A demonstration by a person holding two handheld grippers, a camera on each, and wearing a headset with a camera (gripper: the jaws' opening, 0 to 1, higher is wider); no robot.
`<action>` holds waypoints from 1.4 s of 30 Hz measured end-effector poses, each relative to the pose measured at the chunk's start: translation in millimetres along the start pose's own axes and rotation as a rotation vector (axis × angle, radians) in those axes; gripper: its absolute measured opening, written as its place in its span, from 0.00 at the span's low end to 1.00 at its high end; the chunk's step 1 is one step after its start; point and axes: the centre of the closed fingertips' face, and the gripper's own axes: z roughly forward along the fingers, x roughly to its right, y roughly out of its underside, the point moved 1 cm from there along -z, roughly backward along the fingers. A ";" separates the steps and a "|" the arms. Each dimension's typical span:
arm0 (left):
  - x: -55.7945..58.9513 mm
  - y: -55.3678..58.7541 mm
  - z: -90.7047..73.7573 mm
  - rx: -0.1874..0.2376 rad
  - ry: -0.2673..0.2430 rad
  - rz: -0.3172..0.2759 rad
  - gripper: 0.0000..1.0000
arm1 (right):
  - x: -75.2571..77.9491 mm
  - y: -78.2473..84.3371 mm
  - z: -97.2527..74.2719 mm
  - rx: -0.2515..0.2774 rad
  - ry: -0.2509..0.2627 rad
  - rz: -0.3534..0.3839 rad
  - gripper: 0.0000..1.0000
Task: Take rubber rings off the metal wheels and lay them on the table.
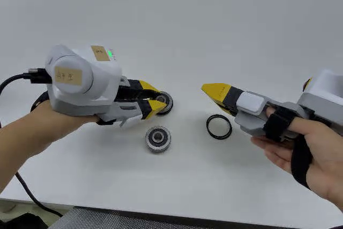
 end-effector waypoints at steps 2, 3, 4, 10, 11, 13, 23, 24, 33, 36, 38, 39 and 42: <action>-0.5 0.5 0.2 -0.007 0.000 0.015 0.14 | -0.7 -0.5 2.4 -0.005 -0.006 -0.003 0.20; -0.7 0.7 0.7 -0.016 0.001 0.028 0.14 | -0.8 -0.2 4.5 -0.014 -0.009 -0.007 0.20; -0.6 0.8 0.8 -0.024 0.003 0.038 0.13 | -0.5 0.3 6.1 -0.020 -0.011 -0.012 0.20; -1.0 0.7 0.9 -0.043 0.016 0.062 0.13 | -0.4 8.3 22.4 -0.067 -0.021 -0.050 0.30; -1.2 0.8 1.0 -0.042 0.018 0.061 0.13 | -1.3 9.8 25.1 -0.073 -0.025 -0.054 0.33; -1.0 0.7 0.8 -0.042 0.021 0.063 0.13 | -3.5 14.7 30.8 -0.094 -0.039 -0.067 0.37; 0.3 -0.3 -0.2 -0.032 0.025 0.077 0.12 | -2.3 30.8 56.8 -0.155 -0.075 -0.128 0.52; 0.6 -0.5 -0.4 -0.032 0.025 0.077 0.12 | -2.3 31.4 57.8 -0.159 -0.079 -0.130 0.53; 1.4 -1.0 -0.9 -0.032 0.023 0.073 0.12 | -5.5 37.3 61.3 -0.193 -0.108 -0.123 0.54; 1.5 -1.2 -1.0 -0.031 0.024 0.071 0.12 | -8.5 39.4 61.2 -0.201 -0.120 -0.129 0.54; 1.4 -1.0 -0.9 -0.033 0.023 0.069 0.12 | -9.4 39.6 61.5 -0.201 -0.122 -0.133 0.54; 1.5 -1.0 -0.9 -0.034 0.022 0.067 0.12 | -9.3 39.5 61.8 -0.202 -0.122 -0.133 0.54; 1.5 -1.0 -0.8 -0.035 0.022 0.067 0.12 | -10.7 39.3 61.6 -0.201 -0.128 -0.132 0.54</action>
